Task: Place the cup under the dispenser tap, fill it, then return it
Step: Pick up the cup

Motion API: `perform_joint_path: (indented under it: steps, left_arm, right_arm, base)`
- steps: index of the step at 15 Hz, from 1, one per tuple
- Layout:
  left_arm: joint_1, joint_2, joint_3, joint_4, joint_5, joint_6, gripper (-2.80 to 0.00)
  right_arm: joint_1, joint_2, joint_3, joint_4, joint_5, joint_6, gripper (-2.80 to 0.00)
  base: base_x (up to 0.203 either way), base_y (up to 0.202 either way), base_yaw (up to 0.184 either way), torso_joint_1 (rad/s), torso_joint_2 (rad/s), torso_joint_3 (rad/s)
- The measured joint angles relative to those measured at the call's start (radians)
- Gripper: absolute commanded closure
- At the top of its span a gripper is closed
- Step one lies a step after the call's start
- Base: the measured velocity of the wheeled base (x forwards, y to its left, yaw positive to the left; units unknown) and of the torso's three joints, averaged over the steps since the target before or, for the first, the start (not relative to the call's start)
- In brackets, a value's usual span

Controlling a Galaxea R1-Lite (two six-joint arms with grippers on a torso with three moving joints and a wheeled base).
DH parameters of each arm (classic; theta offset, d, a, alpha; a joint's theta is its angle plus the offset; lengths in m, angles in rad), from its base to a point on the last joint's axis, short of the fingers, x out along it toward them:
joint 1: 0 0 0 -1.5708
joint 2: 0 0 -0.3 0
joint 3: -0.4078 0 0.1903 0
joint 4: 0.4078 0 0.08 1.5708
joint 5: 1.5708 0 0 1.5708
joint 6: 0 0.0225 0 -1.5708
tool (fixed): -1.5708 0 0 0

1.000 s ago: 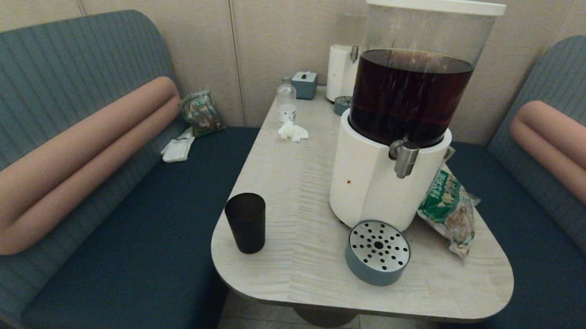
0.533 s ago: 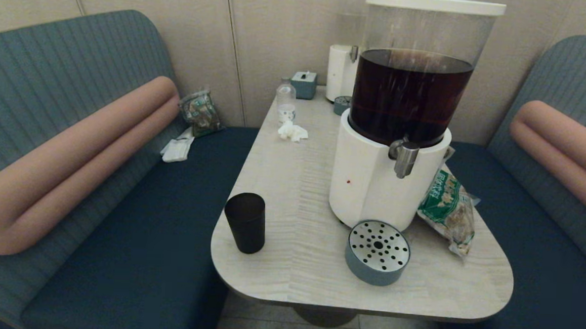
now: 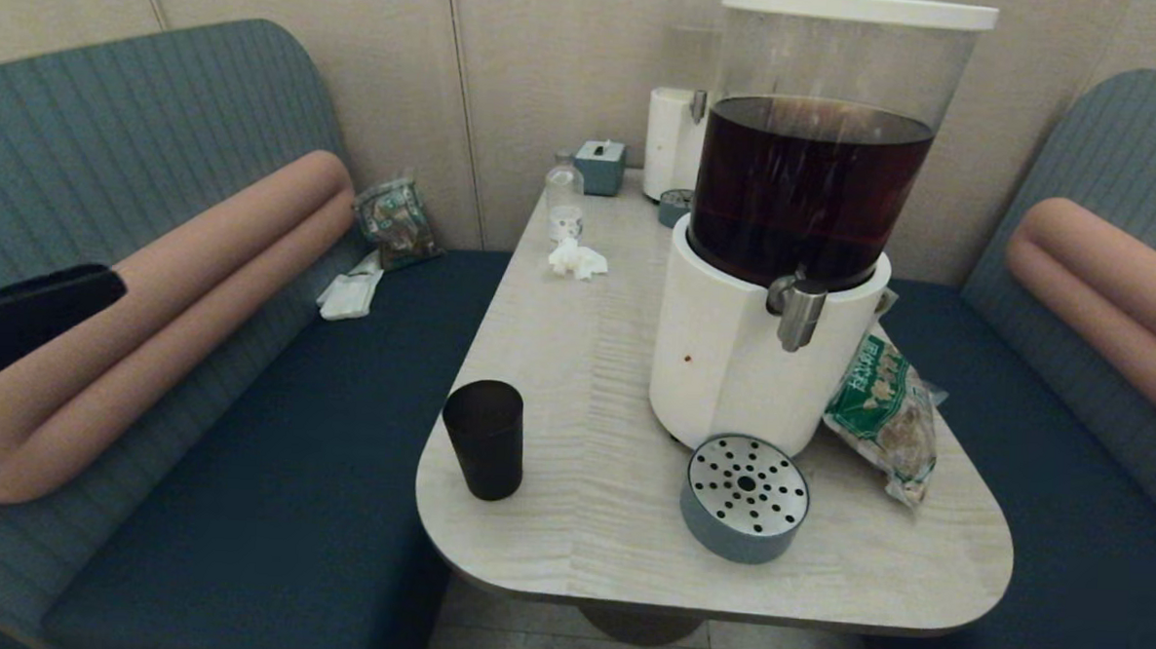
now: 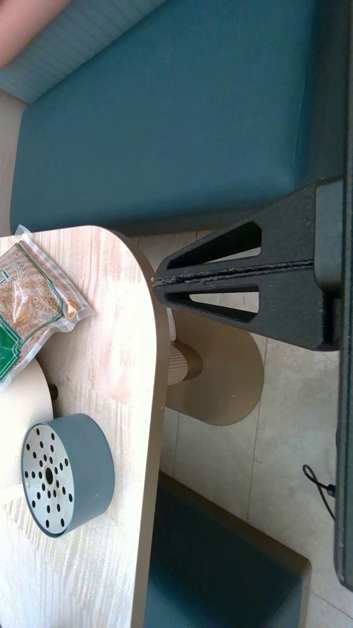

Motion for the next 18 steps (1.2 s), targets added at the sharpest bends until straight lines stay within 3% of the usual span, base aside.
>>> perform_joint_path:
  steps: [3,4,8,12,15,18]
  left_arm:
    - [0.102,0.183,0.01,-0.239,-0.108,0.049,0.0]
    - [0.145,0.248,0.016,-0.33,-0.149,0.063,-2.8]
    - [0.222,0.421,0.071,-0.619,-0.341,0.072,-2.8]
    - [0.24,0.489,0.166,-0.636,-0.596,0.089,-2.8]
    - [0.255,0.564,0.188,-0.657,-0.62,0.146,-2.8]
    - [0.29,0.721,0.188,-0.769,-0.642,0.223,-2.8]
  right_arm:
    - [0.0,0.0,0.0,0.0,0.0,0.0,0.0]
    - [0.0,0.0,0.0,0.0,0.0,0.0,0.0]
    - [0.0,0.0,0.0,0.0,0.0,-0.001,0.0]
    - [0.0,0.0,0.0,0.0,0.0,-0.001,0.0]
    - [0.0,0.0,0.0,-0.001,0.0,-0.006,0.0]
    - [0.0,0.0,0.0,-0.001,0.0,-0.007,0.0]
  base:
    - [0.0,0.0,0.0,0.0,0.0,0.0]
    - [0.0,0.0,0.0,0.0,0.0,0.0]
    - [0.0,0.0,0.0,0.0,0.0,0.0]
    - [0.0,0.0,0.0,0.0,0.0,0.0]
    - [0.0,0.0,0.0,0.0,0.0,0.0]
    - [0.0,0.0,0.0,0.0,0.0,0.0]
